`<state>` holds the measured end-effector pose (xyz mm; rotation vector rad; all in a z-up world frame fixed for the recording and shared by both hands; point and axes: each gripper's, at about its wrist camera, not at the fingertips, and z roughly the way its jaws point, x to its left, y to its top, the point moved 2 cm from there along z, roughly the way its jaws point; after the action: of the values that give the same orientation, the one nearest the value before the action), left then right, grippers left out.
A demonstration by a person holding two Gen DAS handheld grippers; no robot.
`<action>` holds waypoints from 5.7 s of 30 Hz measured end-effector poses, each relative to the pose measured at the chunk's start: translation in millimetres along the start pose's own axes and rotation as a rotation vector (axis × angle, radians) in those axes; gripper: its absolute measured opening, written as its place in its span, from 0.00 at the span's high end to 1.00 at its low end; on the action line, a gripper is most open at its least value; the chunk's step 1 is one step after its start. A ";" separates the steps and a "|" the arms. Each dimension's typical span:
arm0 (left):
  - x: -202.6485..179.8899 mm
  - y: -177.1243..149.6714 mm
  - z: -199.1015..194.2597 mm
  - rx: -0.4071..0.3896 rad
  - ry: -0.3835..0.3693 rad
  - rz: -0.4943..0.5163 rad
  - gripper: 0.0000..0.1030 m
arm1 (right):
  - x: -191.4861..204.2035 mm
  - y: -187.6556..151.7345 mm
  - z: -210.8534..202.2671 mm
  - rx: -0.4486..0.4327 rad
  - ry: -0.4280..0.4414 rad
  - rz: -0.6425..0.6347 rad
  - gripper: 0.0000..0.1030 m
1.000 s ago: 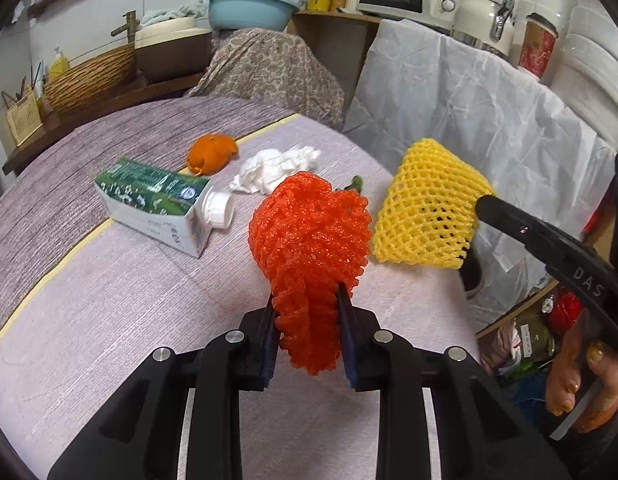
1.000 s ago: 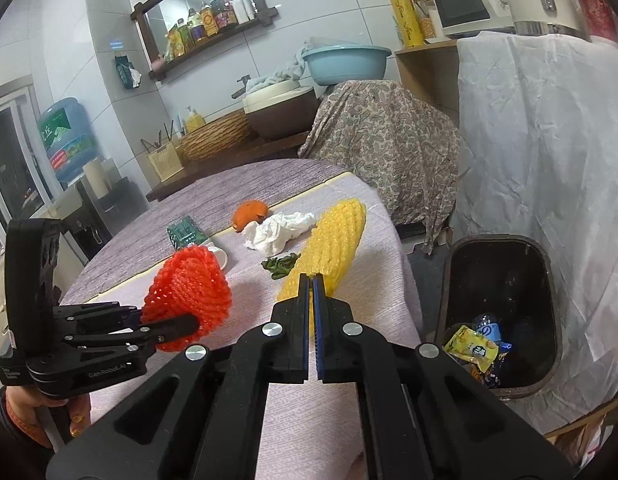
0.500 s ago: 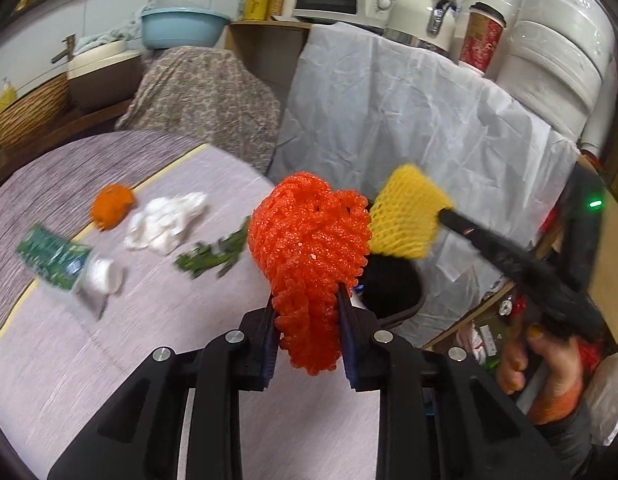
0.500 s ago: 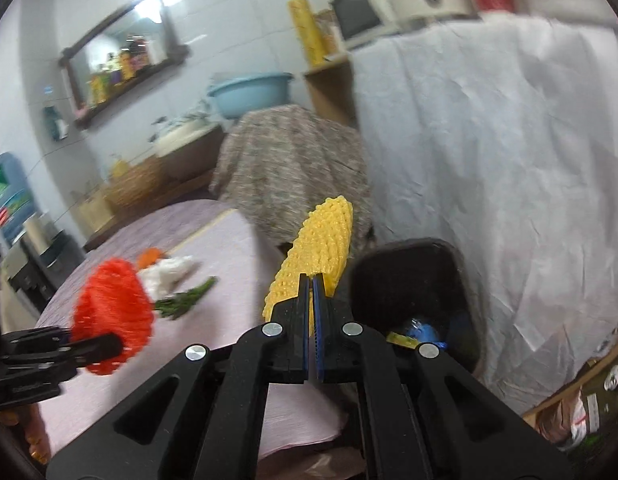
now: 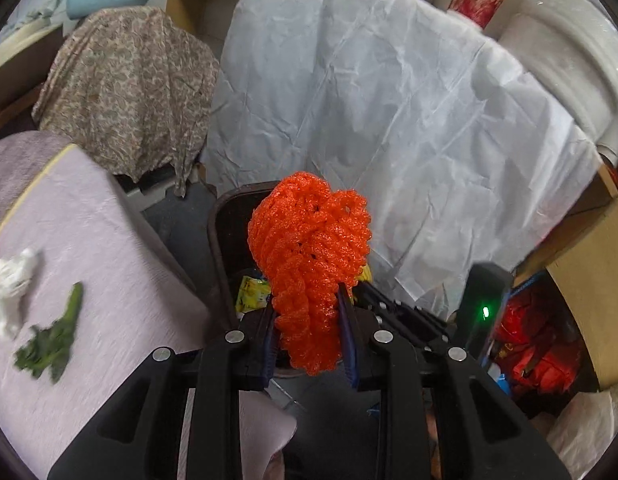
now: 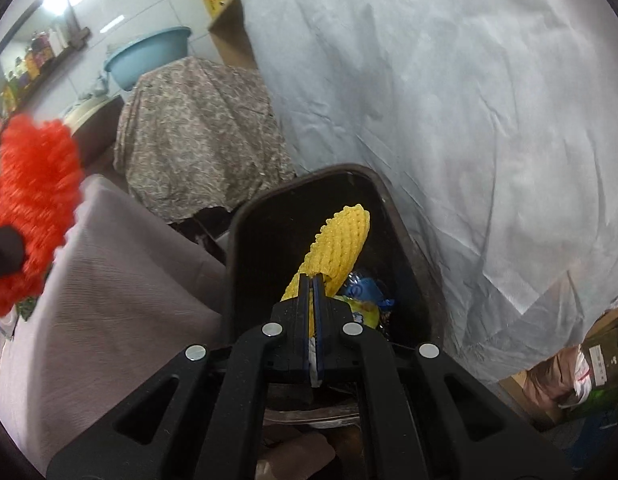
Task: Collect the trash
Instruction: 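Carry both foam nets over the black bin and open both tools, then move both tools back over the table, then grasp the green drink carton with the right tool while the left tool grasps the orange peel, then carry the carton and orange peel over the black bin and open both tools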
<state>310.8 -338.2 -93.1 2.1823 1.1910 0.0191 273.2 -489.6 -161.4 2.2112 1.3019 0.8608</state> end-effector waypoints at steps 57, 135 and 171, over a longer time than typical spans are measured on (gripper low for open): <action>152.8 -100.4 -210.3 -0.301 0.260 -0.166 0.08 | 229.6 -18.5 -106.0 0.004 0.374 -0.327 0.24; 266.6 -9.5 -90.4 -0.078 0.388 -0.249 0.55 | 244.0 25.9 -87.4 -0.042 0.332 -0.557 0.49; 12.8 4.4 -3.4 -0.016 -0.013 -0.030 0.80 | 24.3 3.9 1.5 -0.005 0.048 -0.083 0.49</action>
<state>320.6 -328.3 -91.6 2.1476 1.2124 0.0019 285.5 -470.1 -152.9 2.1290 1.4016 0.8895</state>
